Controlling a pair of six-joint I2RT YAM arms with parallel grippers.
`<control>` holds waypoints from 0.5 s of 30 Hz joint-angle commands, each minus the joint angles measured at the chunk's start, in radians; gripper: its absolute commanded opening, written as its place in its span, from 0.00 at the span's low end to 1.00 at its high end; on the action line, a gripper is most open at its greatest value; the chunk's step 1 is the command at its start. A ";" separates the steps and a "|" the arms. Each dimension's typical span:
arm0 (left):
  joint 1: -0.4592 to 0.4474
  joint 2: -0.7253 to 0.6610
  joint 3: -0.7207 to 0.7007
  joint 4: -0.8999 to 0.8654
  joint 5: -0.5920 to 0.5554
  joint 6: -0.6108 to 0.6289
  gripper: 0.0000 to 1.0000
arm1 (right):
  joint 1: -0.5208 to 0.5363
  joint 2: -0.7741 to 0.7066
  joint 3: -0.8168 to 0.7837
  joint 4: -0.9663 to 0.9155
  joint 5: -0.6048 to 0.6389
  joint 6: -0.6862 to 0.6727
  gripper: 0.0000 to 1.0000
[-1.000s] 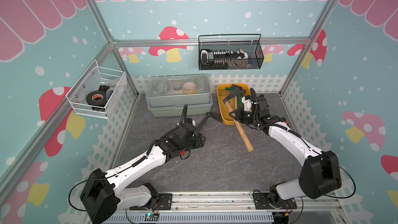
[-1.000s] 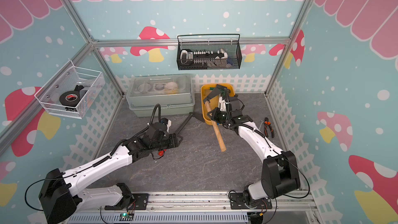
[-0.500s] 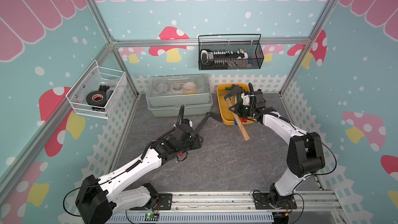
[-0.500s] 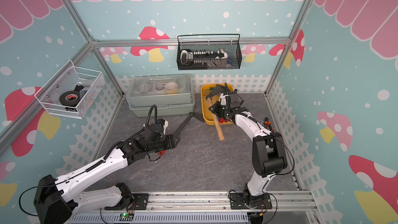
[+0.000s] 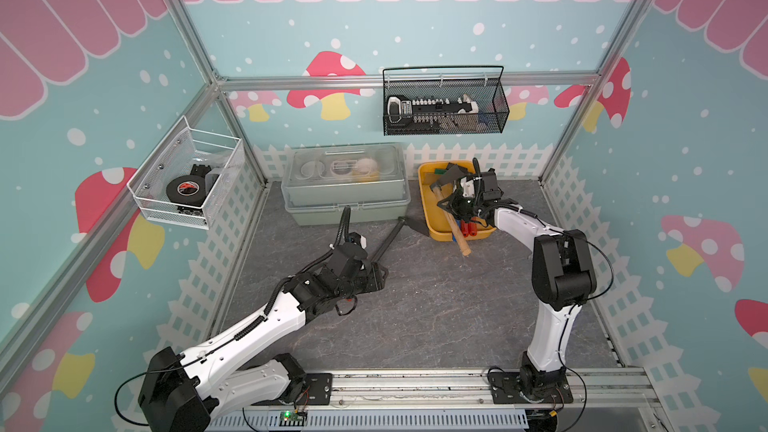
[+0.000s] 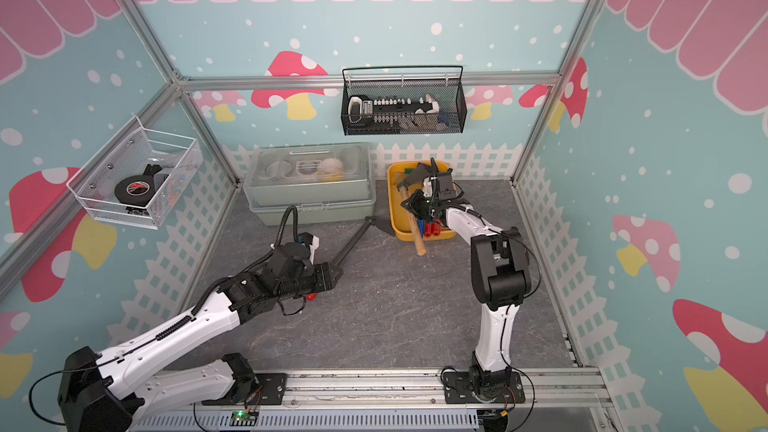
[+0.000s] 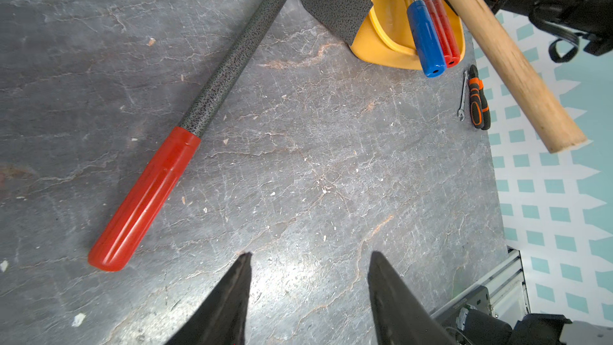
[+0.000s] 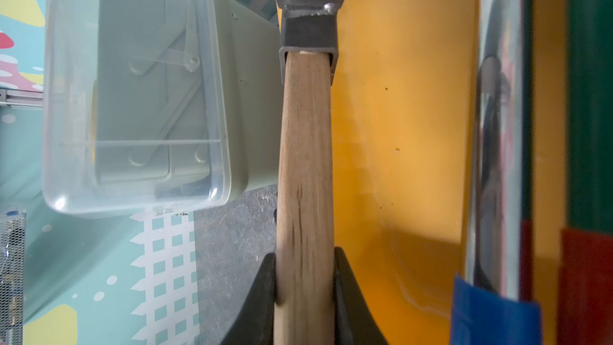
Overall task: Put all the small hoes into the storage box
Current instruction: Place the hoe in the storage box.
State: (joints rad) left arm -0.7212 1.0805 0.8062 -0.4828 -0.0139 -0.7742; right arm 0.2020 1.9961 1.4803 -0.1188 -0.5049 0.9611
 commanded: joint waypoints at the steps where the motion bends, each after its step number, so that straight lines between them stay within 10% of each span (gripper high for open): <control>1: 0.008 -0.019 -0.015 -0.024 -0.027 0.005 0.56 | -0.010 0.033 0.069 0.071 -0.025 0.021 0.14; 15: 0.009 -0.039 -0.019 -0.056 -0.040 0.016 0.56 | -0.013 0.186 0.222 0.061 -0.037 0.073 0.15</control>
State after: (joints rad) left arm -0.7200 1.0576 0.8005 -0.5129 -0.0299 -0.7704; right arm 0.1944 2.1685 1.6539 -0.1246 -0.5217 1.0180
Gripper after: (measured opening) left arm 0.560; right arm 0.212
